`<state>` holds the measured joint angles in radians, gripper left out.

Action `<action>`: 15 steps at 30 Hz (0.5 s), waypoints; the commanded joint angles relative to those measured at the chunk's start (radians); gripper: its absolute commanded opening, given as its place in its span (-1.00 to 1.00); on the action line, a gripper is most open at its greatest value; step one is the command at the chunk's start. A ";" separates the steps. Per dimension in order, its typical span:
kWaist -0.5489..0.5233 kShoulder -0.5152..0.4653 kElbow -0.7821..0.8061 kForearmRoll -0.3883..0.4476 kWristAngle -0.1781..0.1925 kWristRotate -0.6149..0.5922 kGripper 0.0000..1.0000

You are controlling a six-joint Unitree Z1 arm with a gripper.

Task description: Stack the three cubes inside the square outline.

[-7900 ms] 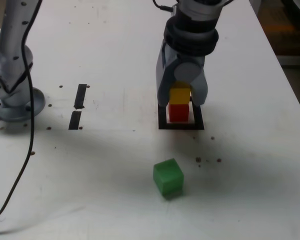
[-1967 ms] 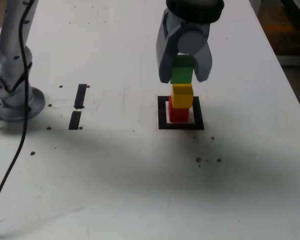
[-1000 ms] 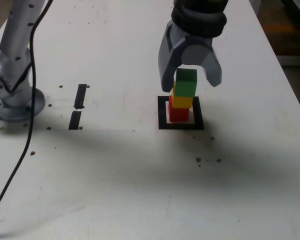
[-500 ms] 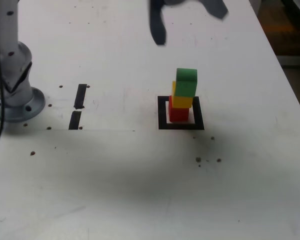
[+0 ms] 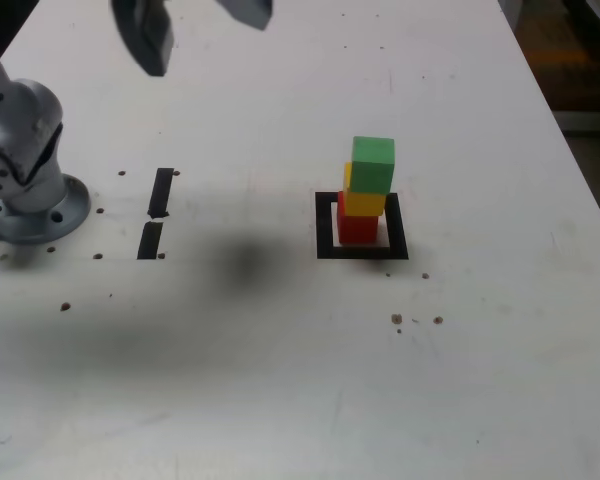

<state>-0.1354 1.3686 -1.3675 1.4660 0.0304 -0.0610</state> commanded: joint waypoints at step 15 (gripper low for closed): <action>0.002 0.024 0.613 -0.339 0.003 0.031 1.00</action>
<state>-0.1353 1.3915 -0.8268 1.1294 0.0326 -0.0336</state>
